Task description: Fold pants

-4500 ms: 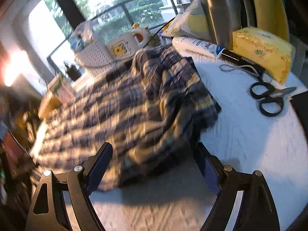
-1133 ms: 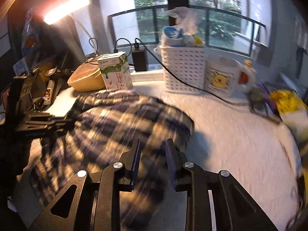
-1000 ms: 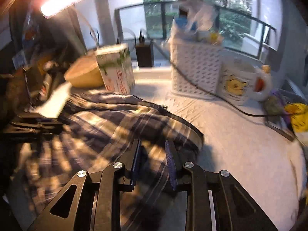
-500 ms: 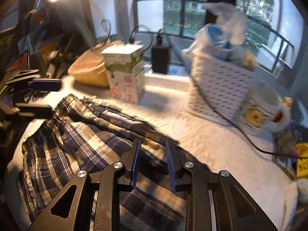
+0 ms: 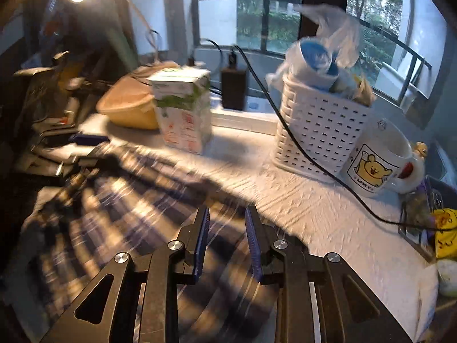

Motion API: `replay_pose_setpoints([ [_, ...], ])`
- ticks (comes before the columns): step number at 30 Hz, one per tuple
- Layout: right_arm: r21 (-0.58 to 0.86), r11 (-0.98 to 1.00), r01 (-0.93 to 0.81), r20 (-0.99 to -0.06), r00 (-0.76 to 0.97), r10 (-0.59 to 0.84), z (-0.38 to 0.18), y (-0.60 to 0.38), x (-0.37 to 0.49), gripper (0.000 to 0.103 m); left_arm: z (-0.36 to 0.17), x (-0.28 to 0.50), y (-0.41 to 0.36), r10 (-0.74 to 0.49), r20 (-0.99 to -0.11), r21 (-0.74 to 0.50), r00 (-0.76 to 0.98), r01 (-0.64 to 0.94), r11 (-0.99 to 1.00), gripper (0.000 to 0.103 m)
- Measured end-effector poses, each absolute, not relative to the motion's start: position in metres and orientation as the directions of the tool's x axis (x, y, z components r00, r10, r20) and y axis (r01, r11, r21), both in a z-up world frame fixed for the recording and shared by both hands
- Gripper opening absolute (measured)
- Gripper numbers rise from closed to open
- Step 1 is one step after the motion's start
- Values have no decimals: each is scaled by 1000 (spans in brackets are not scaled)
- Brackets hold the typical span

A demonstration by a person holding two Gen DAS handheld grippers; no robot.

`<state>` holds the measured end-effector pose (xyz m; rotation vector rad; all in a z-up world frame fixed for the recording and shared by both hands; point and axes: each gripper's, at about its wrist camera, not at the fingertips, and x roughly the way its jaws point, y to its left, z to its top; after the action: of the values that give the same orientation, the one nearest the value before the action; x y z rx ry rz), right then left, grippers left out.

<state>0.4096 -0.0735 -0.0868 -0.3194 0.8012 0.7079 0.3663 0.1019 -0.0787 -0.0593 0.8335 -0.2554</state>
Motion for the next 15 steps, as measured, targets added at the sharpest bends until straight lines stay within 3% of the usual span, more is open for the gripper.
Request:
replay_pose_setpoints([
  [8, 29, 659, -751, -776, 399, 489, -106, -73, 345, 28, -60, 307, 76, -328, -641, -158, 694, 298, 941, 52],
  [12, 9, 676, -736, -806, 395, 440, -127, -72, 329, 28, -89, 302, 50, -338, -727, -151, 598, 341, 928, 52],
  [15, -33, 669, -742, -810, 413, 417, -136, -78, 316, 38, -111, 303, 49, -322, -761, -154, 563, 327, 933, 52],
])
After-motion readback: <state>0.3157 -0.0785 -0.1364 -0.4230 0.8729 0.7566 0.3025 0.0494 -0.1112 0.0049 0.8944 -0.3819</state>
